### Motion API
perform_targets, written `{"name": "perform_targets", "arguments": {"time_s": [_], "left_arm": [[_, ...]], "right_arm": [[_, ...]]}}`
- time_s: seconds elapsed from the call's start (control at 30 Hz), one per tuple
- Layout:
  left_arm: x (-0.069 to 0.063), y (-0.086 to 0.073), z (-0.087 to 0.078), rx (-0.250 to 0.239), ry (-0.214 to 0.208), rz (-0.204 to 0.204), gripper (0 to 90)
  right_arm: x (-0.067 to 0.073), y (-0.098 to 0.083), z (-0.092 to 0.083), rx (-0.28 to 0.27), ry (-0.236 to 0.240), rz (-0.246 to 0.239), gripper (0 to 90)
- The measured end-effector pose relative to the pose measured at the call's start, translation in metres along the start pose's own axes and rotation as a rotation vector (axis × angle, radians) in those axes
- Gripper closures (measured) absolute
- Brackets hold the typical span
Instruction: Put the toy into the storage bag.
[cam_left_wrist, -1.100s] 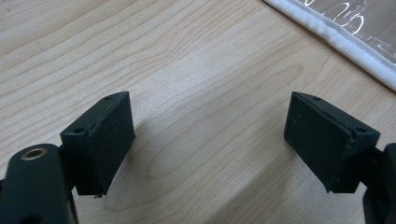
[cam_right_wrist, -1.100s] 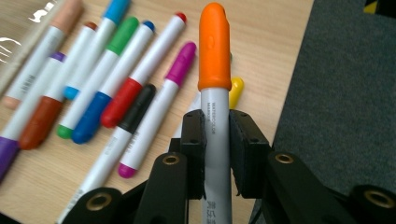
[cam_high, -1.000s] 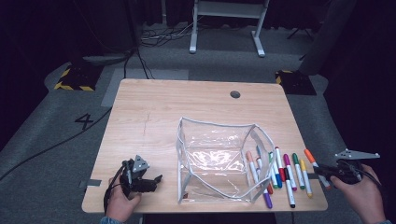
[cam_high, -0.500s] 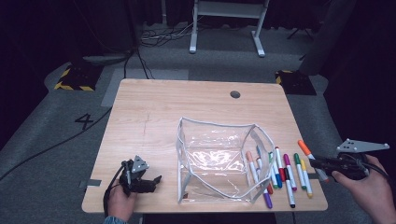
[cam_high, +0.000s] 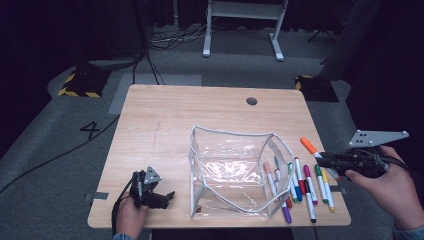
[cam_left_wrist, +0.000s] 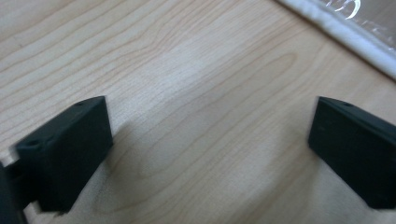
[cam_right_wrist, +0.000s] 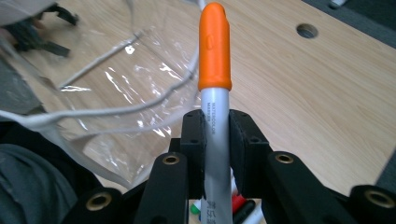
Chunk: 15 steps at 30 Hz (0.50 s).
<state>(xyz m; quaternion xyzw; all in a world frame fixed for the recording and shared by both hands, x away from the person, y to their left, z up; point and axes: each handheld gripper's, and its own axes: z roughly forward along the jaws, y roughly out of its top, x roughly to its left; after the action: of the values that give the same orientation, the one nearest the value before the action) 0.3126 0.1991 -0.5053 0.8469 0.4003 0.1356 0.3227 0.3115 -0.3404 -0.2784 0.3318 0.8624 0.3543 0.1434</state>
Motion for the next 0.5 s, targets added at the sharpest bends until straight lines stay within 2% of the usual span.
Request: {"name": "perform_targets", "arguments": {"time_s": [0.1, 0.33, 0.43, 0.5], "left_arm": [[0.004, 0.001, 0.0, 0.003, -0.001, 0.009, 0.0], [0.008, 0.003, 0.002, 0.003, 0.003, 0.002, 0.0], [0.008, 0.003, 0.002, 0.001, 0.008, 0.002, 0.0], [0.008, 0.003, 0.002, 0.0, 0.008, 0.001, 0.0]], "right_arm": [[0.001, 0.01, -0.001, -0.02, 0.026, -0.021, 77.0], [0.008, 0.03, -0.001, -0.03, 0.053, -0.057, 77.0], [0.016, 0.045, 0.005, -0.026, 0.079, -0.098, 77.0], [0.018, 0.048, 0.007, -0.022, 0.098, -0.114, 77.0]]}}
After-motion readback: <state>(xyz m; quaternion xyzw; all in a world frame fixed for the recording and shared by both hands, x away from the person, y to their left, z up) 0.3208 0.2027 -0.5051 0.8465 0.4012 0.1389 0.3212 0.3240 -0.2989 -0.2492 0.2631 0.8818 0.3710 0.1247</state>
